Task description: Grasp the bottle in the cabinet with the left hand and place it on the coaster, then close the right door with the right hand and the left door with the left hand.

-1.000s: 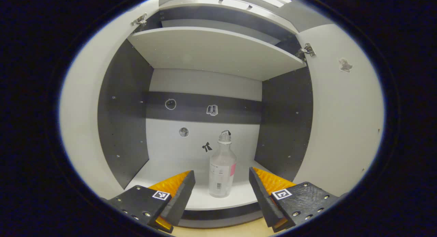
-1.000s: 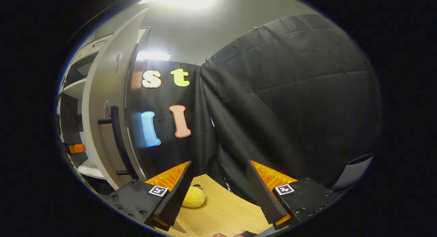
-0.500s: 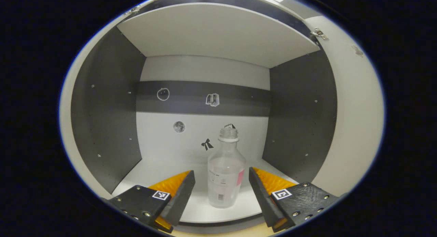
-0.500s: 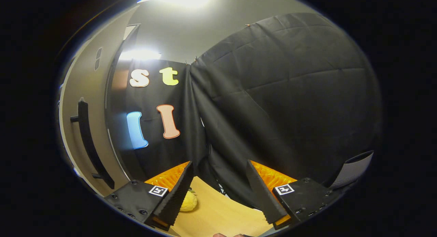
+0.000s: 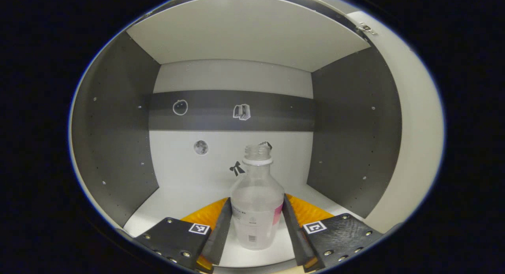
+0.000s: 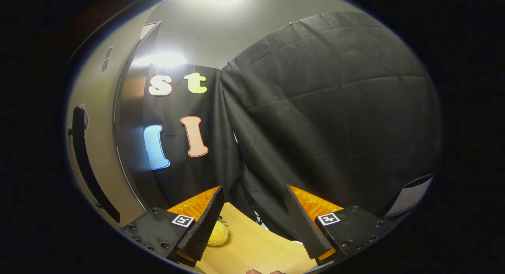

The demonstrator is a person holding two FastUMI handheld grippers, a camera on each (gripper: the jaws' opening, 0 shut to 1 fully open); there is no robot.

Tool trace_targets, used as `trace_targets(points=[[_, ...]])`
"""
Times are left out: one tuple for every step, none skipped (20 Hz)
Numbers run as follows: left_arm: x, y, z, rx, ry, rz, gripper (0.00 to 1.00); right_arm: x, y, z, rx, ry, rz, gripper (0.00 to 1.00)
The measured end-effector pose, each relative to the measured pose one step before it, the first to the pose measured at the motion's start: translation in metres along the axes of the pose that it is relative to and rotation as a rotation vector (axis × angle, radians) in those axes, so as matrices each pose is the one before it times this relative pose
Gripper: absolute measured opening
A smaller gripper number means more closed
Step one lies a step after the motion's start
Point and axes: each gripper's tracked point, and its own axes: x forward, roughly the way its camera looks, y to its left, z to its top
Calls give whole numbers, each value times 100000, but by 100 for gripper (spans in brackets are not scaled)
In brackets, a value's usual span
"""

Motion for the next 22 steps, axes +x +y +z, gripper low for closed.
trace_targets(points=[[-126,-99,87,497,45,27,70,106,-25,4,-170,105,175,92],[-164,159,-97,87,142,754,70,242,25,-68,-89,283,319,92],[2,-20,35,-694,-88,109,70,163,43,-68,3,442,587,98],[8,-237,326,-1458,-1199,-493,69,204,-5,-99,-13,464,596,98],[-23,-239,448,-1536,-1845,-936,69,160,16,-4,117,402,675,98],[-98,15,460,-795,-1808,218,69,312,136,-114,234,608,1015,98],[-369,22,552,257,-1481,402,69,274,151,-82,218,747,1252,98],[-536,3,710,554,-1521,428,69,352,156,-46,52,506,1278,98],[-787,-99,641,508,-1521,159,69,324,190,160,-169,205,1342,98],[-736,48,703,390,-1318,210,69,440,185,-148,-319,340,1356,98],[-918,63,678,885,-1089,690,71,303,232,-102,-390,606,1558,98],[-1429,26,1016,1577,-1674,255,74,339,323,-247,-333,1070,1510,98],[-1070,-206,918,1807,-1393,-140,76,220,415,-186,89,617,1541,98],[-1355,-97,858,1740,-1041,264,68,57,480,75,368,396,1721,98],[-1243,-87,742,1418,-1050,322,68,-26,707,11,351,315,2087,98],[-1494,46,730,994,-1010,60,76,-149,475,-245,-100,231,1738,98],[-1310,12,533,971,-618,197,76,-276,431,58,-470,-260,1512,98],[-1109,97,378,1354,-44,557,76,-251,384,172,-596,-639,1146,98],[-1028,112,404,1533,368,688,68,-150,368,114,-516,-453,889,98],[-889,-60,273,868,436,39,68,-452,285,54,-376,-349,862,98],[-1153,-88,168,-261,663,-309,69,-342,165,200,-316,-217,563,98],[-1112,-54,69,-1009,444,-159,69,-423,-18,149,-223,-237,503,98]])
